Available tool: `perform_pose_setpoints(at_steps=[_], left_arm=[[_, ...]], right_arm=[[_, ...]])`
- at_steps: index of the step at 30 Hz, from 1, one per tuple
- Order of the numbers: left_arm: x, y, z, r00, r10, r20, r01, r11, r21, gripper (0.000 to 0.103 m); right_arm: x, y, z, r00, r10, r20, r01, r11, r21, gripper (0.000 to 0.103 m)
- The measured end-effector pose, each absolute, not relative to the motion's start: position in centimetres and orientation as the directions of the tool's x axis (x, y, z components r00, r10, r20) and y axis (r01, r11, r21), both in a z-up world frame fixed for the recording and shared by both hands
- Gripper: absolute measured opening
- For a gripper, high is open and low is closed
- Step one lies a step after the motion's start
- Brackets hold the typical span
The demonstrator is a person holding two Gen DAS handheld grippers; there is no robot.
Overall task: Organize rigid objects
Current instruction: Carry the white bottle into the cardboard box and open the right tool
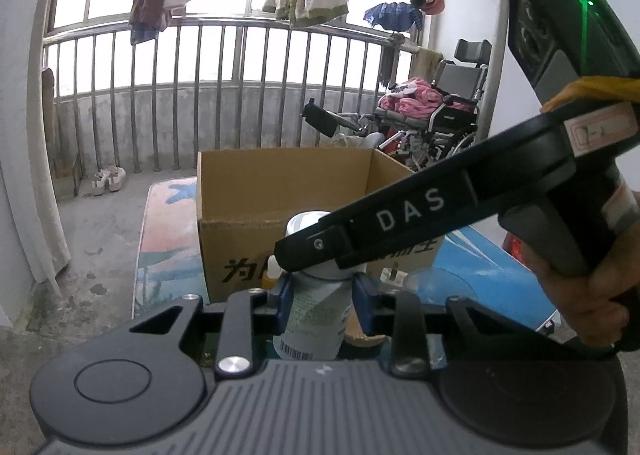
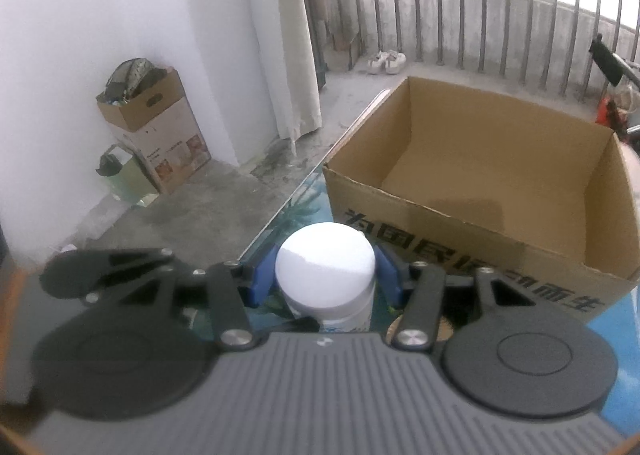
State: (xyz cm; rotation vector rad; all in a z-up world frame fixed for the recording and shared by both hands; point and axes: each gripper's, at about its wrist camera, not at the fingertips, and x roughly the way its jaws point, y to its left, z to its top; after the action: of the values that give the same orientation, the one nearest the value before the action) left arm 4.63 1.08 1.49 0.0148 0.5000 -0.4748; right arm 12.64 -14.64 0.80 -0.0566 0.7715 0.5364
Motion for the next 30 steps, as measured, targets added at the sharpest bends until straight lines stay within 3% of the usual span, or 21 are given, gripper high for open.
perform_pose_setpoints(at_steps=[13,20,30], left_arm=[[10.0,2.2,9.5,0.81,-0.47,-0.35,0.475,0.877,-0.079,0.034],[20.3,1.0,9.2,0.79,-0.445,-0.423,0.479,0.878,-0.029,0.034],[32.6,-0.8,3.9,0.725,-0.38,-0.574,0.464,0.886,0.001,0.034]], right_arm=[[15.4,-14.2,11.1,0.674,0.46,-0.578,-0.537,0.842,0.044,0.052],[26.6,-14.2,13.0,0.644,0.445,-0.622,-0.509,0.856,0.086,0.052],[41.5,-15.0,4.7,0.561,0.418,-0.715,-0.384,0.896,0.222,0.052]])
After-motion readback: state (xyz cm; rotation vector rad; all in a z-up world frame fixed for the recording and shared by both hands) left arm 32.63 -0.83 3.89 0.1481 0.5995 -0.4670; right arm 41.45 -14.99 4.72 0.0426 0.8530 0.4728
